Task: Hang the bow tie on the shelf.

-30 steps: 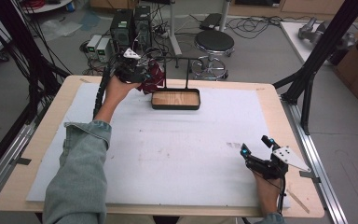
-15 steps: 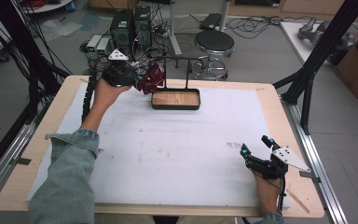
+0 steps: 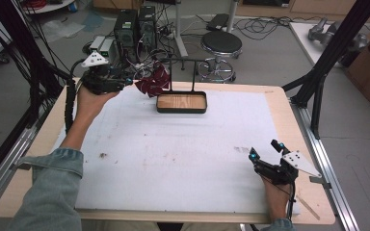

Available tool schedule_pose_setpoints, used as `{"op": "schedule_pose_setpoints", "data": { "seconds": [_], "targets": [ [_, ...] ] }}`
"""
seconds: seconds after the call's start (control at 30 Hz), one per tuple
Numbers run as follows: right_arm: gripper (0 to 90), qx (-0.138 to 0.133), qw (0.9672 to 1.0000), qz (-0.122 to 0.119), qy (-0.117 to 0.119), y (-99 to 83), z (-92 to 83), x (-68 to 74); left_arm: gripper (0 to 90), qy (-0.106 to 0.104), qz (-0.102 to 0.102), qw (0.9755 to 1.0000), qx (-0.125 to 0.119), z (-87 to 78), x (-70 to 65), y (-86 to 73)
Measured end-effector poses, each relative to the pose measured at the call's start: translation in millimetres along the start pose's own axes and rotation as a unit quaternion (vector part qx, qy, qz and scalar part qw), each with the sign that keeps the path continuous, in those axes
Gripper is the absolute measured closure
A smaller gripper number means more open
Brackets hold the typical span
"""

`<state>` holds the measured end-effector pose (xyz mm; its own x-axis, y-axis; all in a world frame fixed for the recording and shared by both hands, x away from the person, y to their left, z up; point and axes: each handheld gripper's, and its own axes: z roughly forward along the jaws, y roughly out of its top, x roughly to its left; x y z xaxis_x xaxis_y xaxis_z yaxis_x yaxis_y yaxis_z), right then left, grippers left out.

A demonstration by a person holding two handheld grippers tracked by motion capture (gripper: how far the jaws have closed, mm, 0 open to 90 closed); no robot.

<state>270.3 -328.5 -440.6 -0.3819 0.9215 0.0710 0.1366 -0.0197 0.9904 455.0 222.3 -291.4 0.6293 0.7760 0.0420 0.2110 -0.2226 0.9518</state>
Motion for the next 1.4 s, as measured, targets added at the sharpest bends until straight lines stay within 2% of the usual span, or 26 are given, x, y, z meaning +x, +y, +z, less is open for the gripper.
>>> {"op": "schedule_pose_setpoints", "data": {
  "seconds": [0.3,0.47,0.67,0.93,1.03,1.13,1.3,1.4],
  "targets": [
    [11.1,0.000,1.0000,0.002,-0.003,-0.2,-0.2,0.0,31.7,-0.005,-0.008,0.9989,-0.045,-37.6,-17.1,-13.8],
    [11.0,0.001,1.0000,-0.003,-0.003,-0.2,0.1,0.0,28.9,0.004,-0.007,0.9987,-0.051,-56.7,-26.2,-32.1],
    [11.0,0.001,1.0000,-0.003,-0.004,-0.1,0.2,0.2,25.2,0.021,-0.017,0.9983,-0.052,-77.5,-33.1,-58.7],
    [11.0,0.002,1.0000,-0.003,-0.006,-0.1,0.2,0.1,22.1,0.059,-0.042,0.9960,-0.052,-105.1,-40.3,-98.4],
    [11.0,0.002,1.0000,-0.003,-0.006,-0.1,0.3,0.3,22.1,0.072,-0.044,0.9954,-0.047,-111.3,-43.7,-112.4],
    [11.1,0.002,1.0000,-0.003,-0.006,-0.1,0.3,0.2,21.9,0.079,-0.047,0.9952,-0.034,-113.6,-48.4,-127.7],
    [11.1,0.003,1.0000,-0.003,-0.006,-0.1,0.3,0.1,21.7,0.094,-0.038,0.9949,-0.007,-115.1,-53.2,-144.9],
    [11.1,0.002,1.0000,-0.003,-0.007,-0.1,0.4,0.6,21.7,0.097,-0.046,0.9942,-0.004,-116.2,-53.6,-152.6]
  ]
}}
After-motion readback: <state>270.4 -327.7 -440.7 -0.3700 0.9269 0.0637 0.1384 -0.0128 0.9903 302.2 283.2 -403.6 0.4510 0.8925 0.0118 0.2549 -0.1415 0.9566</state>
